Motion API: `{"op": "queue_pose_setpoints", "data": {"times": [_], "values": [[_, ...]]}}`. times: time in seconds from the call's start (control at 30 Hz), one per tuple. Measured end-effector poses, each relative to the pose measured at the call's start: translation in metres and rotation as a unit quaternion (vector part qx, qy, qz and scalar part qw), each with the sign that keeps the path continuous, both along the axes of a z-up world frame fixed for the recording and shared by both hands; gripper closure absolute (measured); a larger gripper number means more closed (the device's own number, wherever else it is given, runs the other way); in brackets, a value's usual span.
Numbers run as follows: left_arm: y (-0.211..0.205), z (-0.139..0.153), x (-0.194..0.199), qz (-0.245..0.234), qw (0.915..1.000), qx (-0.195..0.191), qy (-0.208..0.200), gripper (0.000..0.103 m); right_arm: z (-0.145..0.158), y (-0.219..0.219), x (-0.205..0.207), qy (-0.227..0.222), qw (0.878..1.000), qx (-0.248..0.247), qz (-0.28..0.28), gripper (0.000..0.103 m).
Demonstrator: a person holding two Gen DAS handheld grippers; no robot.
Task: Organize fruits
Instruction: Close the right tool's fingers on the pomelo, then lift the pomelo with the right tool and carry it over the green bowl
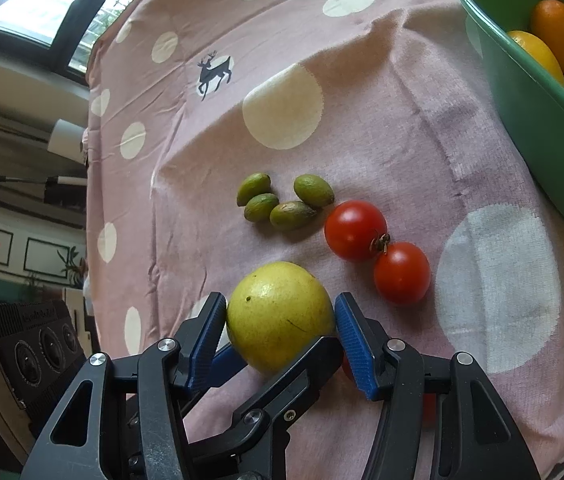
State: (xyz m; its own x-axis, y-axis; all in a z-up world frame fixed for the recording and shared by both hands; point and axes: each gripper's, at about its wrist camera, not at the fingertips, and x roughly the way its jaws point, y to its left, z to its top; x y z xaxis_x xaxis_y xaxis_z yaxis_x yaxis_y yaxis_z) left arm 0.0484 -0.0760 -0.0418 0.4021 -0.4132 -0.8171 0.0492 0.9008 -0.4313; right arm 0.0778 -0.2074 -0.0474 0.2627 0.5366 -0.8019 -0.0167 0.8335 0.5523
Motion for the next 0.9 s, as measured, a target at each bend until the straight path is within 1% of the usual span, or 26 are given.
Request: {"op": "queue_pose_setpoints", "data": {"times": [0.27,0.5,0.7,0.9], "values": [[-0.004,0.019,-0.006,-0.007,0.9992,0.002,-0.039,0.046,0.02,-0.004,-0.007,-0.035,0.999,0.005,-0.003,0.043],[-0.019,0.042,-0.011,-0.017,0.996,0.008,-0.087,0.046,0.045,-0.02,-0.017,-0.079,0.997,0.015,-0.019,0.043],[-0.037,0.064,-0.018,-0.023,0.9906,0.011,-0.134,0.046,0.069,-0.041,-0.026,-0.119,0.992,0.034,-0.04,0.043],[-0.06,0.082,-0.017,-0.048,0.9837,0.022,-0.172,0.046,0.09,-0.062,-0.033,-0.155,0.985,0.043,-0.06,0.043]]}}
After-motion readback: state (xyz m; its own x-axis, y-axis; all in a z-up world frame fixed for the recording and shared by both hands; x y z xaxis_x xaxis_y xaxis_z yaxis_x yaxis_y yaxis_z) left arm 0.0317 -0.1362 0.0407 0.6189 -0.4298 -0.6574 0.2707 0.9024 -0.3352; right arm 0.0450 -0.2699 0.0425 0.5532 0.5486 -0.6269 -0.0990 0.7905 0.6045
